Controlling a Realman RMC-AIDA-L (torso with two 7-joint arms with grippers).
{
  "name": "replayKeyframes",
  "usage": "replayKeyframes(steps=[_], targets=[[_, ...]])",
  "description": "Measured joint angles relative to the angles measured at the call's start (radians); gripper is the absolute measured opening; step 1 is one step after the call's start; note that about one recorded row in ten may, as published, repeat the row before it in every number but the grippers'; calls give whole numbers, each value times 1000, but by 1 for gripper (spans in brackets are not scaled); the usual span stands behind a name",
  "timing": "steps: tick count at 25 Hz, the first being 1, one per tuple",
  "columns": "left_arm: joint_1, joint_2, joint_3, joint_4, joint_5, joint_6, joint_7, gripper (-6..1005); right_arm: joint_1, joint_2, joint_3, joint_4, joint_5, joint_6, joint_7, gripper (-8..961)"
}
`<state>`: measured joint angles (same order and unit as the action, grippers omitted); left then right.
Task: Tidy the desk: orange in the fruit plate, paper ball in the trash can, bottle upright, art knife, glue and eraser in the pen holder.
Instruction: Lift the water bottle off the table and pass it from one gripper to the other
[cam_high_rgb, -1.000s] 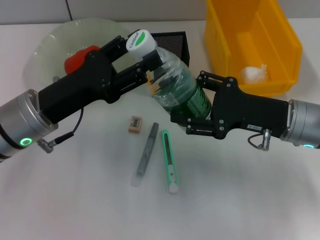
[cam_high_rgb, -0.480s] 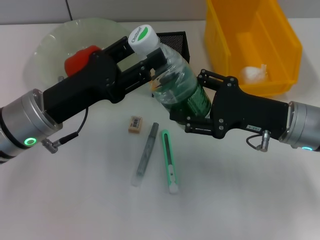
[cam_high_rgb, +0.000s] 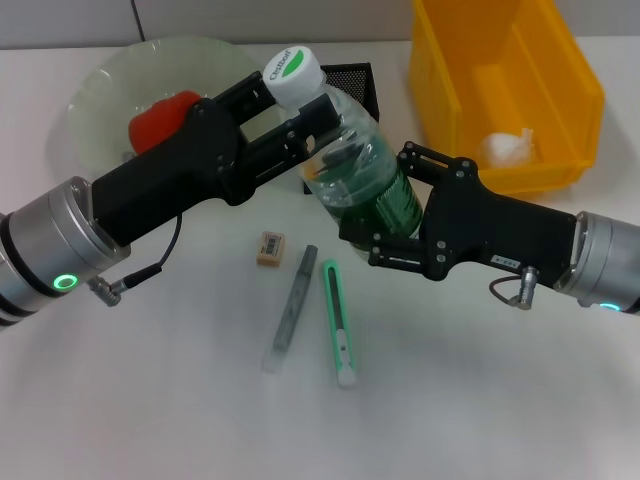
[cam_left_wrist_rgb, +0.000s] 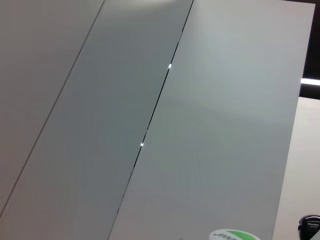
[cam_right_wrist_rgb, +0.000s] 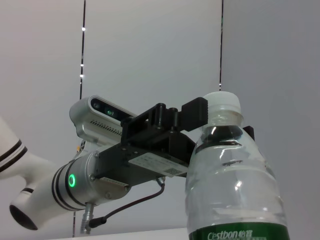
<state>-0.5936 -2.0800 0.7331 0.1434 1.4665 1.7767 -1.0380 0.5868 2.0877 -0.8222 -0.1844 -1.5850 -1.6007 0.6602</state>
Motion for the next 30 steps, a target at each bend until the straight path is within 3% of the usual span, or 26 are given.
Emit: replayKeyframes(steps=[30], targets=[[1,0,0,-13,-9,9,25,592,7,3,-3,74,31,-1,-42,763]])
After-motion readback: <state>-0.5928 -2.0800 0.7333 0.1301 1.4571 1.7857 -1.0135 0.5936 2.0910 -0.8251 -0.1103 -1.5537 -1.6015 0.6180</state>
